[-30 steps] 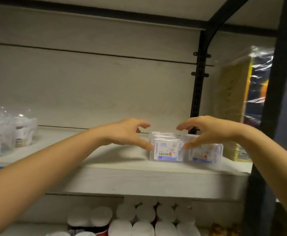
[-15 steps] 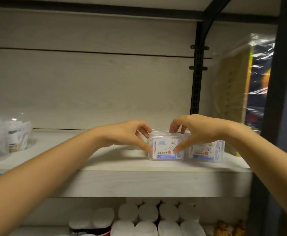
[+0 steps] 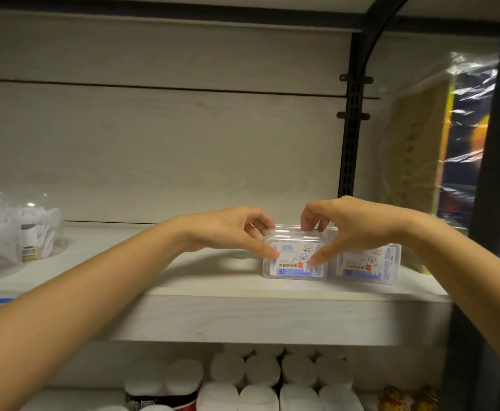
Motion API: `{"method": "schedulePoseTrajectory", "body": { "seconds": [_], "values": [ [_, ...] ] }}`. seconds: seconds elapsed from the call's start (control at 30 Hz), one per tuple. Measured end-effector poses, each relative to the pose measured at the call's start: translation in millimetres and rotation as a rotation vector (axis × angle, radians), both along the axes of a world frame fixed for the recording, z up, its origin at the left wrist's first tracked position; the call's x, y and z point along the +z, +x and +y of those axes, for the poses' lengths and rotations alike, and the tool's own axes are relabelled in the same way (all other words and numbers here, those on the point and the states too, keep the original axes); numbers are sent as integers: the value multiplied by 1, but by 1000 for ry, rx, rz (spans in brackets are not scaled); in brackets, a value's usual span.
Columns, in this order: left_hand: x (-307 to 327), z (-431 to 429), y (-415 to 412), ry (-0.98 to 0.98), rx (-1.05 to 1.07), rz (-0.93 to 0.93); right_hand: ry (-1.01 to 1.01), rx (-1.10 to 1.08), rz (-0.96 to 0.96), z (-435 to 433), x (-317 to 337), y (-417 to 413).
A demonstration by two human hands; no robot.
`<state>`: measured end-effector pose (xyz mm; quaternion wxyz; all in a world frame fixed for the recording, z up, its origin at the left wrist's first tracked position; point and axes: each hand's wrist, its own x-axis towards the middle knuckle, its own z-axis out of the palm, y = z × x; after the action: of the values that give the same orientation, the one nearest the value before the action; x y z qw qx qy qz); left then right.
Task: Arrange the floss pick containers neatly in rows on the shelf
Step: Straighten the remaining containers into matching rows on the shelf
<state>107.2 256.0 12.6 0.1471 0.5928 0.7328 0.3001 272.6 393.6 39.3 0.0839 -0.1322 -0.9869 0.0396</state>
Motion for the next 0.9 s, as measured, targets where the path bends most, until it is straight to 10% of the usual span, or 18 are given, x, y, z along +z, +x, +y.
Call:
{"method": "schedulePoseTrajectory", "body": {
  "seconds": [0.17,0.9],
  "values": [
    [3,2,-2,-7,-53,-214,9,16,44,-2,-2,5],
    [19,5,-9,-92,-68,6,142,42,128,-8,-8,13]
  ]
}}
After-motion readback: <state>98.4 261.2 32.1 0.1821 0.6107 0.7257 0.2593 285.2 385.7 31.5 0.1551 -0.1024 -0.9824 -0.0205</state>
